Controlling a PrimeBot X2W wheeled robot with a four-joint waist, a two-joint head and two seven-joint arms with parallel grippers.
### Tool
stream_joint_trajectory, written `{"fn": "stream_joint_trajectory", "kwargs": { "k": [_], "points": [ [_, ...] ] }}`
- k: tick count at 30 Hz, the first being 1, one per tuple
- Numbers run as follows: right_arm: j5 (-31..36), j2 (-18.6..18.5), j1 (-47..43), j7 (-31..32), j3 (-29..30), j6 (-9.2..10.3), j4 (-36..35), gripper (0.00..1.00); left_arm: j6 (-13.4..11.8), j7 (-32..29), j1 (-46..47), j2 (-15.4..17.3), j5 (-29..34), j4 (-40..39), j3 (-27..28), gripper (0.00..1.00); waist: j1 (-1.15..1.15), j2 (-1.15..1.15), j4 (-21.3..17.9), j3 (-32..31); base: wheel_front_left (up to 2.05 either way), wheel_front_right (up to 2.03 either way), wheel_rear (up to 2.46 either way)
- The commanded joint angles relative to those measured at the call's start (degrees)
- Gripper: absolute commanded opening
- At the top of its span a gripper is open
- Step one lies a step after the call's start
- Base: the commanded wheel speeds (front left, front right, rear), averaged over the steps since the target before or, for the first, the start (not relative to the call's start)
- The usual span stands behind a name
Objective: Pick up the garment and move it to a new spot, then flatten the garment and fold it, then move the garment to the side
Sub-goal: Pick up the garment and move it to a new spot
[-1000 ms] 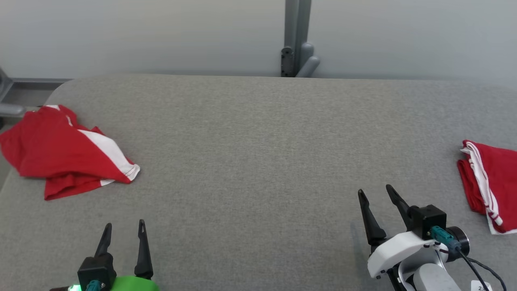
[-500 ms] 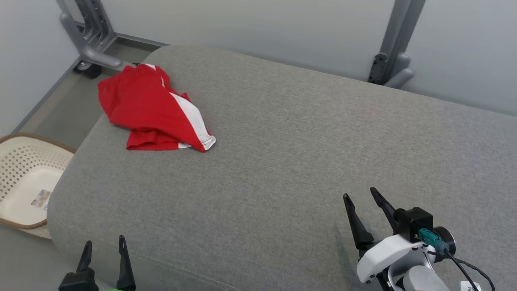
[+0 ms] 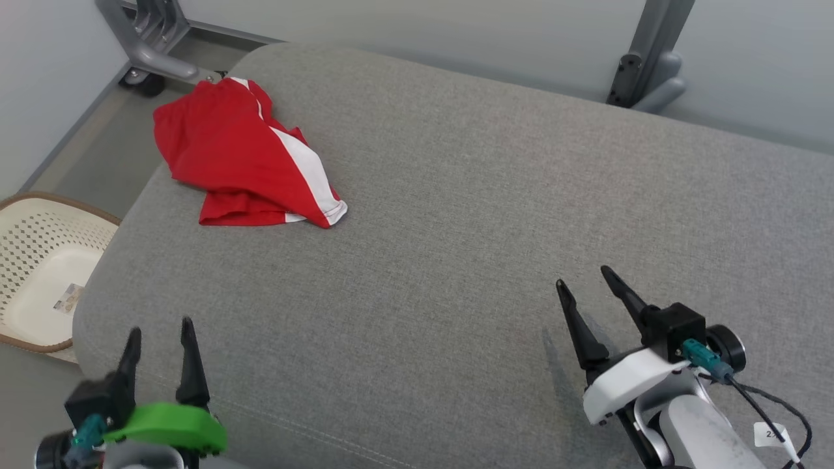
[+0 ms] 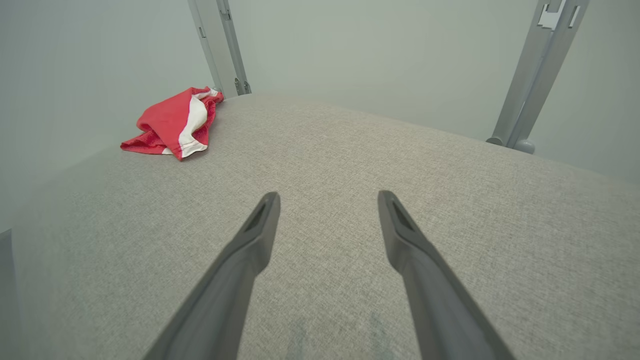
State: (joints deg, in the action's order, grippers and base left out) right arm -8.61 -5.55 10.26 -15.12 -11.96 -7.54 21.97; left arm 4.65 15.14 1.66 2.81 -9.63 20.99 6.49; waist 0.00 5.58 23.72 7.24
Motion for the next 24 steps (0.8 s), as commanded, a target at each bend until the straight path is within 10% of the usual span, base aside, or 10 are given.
{"fn": "stream_joint_trajectory", "kwargs": {
  "k": [1,24],
  "points": [
    [0.1,-1.2,1.5,0.0,-0.2,0.11,-0.9,1.00,0.7,0.0,3.8,0.2,-0.5,0.5,0.9,1.00,0.00,0.00,-4.0,5.8,0.00,0.00,0.00],
    [1.7,-10.1,13.6,0.0,-1.6,0.11,-13.8,1.00,2.8,-0.9,46.6,14.0,-6.3,30.4,-3.0,1.00,0.00,0.00,-16.1,31.8,0.00,0.00,0.00]
  ]
}}
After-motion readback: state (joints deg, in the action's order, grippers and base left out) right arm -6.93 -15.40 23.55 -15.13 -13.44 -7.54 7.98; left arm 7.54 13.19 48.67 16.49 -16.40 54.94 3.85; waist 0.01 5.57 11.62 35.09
